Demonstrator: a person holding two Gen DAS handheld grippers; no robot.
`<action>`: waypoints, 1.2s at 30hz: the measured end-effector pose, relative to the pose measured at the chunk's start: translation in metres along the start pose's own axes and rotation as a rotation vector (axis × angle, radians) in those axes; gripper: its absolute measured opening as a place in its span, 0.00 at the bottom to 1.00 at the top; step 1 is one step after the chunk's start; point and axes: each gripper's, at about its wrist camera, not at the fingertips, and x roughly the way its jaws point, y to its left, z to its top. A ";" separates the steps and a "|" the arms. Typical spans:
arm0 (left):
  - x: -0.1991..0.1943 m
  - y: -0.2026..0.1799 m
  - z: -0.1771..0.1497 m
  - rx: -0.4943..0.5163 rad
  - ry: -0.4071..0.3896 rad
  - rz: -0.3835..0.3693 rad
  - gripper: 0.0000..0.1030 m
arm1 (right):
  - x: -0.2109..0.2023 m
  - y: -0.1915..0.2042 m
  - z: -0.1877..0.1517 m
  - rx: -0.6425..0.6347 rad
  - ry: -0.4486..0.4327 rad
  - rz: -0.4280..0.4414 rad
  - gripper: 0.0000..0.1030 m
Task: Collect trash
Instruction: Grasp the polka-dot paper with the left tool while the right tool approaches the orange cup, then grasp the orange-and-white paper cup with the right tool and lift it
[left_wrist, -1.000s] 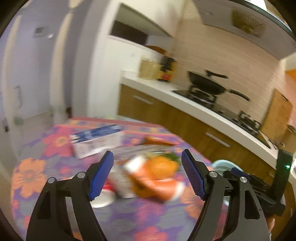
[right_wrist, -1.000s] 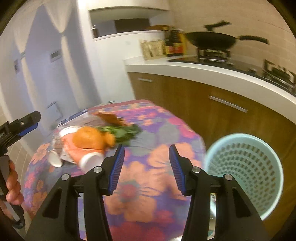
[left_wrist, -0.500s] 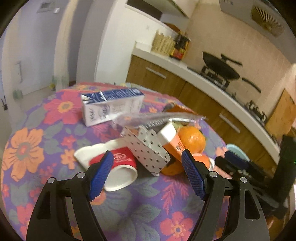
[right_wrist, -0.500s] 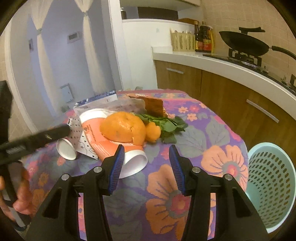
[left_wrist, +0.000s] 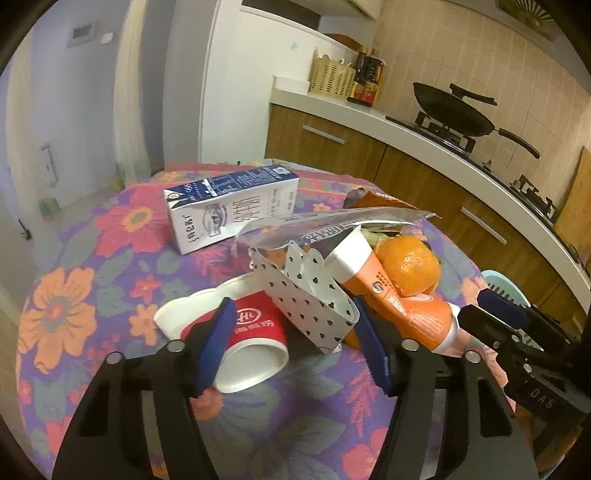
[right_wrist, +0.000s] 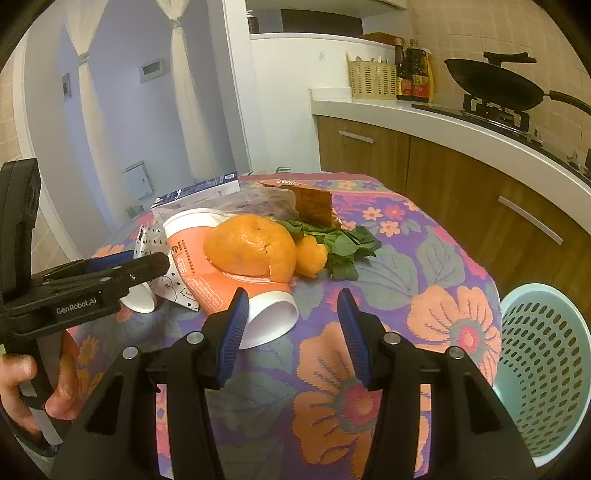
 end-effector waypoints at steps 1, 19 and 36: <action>0.000 0.001 0.000 -0.005 -0.002 0.003 0.52 | 0.000 0.000 0.000 0.002 0.002 0.001 0.45; -0.003 0.015 0.001 -0.068 -0.017 -0.046 0.03 | 0.012 0.047 0.005 -0.193 0.017 -0.031 0.52; -0.017 0.019 0.003 -0.076 -0.058 -0.093 0.03 | 0.038 0.092 0.008 -0.357 0.003 -0.169 0.25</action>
